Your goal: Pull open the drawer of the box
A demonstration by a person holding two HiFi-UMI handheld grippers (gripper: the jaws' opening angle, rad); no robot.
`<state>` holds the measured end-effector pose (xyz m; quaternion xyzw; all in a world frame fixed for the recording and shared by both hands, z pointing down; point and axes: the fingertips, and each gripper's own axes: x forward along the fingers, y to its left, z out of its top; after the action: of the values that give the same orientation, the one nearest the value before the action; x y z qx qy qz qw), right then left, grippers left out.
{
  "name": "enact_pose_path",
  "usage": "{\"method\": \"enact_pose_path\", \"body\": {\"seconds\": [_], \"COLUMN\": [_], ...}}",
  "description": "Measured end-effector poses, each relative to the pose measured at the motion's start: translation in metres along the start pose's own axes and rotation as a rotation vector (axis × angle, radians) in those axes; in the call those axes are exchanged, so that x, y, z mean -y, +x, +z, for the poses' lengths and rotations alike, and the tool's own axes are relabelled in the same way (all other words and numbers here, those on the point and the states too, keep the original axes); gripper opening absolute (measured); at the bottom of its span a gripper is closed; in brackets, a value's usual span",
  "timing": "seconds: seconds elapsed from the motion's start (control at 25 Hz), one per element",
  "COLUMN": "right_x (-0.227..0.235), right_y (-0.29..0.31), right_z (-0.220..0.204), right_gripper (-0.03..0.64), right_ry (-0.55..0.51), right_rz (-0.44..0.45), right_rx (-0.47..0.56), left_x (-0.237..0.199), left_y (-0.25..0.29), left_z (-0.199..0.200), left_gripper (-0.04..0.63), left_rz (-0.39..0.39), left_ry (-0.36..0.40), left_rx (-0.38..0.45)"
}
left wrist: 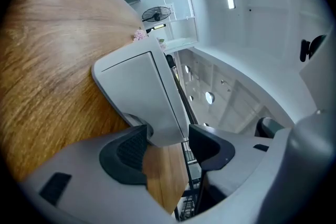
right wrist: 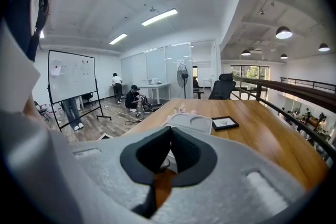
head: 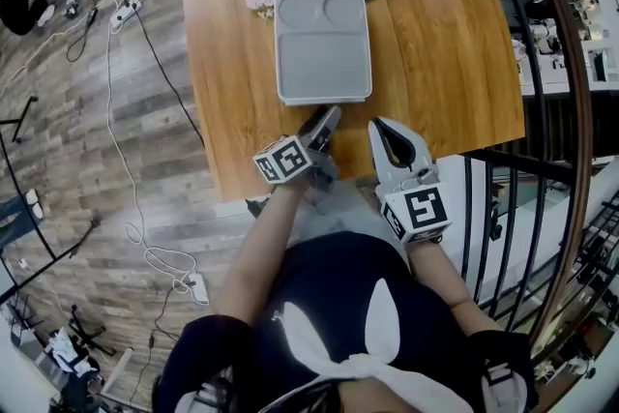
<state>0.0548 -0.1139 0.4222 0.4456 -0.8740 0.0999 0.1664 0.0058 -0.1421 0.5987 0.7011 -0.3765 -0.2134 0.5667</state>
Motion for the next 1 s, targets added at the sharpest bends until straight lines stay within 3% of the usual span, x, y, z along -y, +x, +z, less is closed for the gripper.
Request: {"method": "enact_pose_path", "body": {"seconds": [0.56,0.72,1.0], "right_x": [0.004,0.008,0.011], "right_y": [0.006,0.004,0.009], "right_z": [-0.008,-0.010,-0.016], "right_gripper": [-0.002,-0.002,-0.002], "right_ry": [0.007,0.015,0.013], "right_rz": [-0.008,-0.017,-0.014], "right_rx": [-0.026,-0.028,-0.037], "left_x": [-0.007,-0.009,-0.012], "left_y": [0.006,0.007,0.009], "left_z": [0.007,0.004,0.002], "left_gripper": [0.244,0.189,0.181], "left_rz": [-0.014,-0.031,-0.035], "left_ry": [-0.044,-0.077,-0.112], "left_rx": [0.002,-0.011,-0.013]}}
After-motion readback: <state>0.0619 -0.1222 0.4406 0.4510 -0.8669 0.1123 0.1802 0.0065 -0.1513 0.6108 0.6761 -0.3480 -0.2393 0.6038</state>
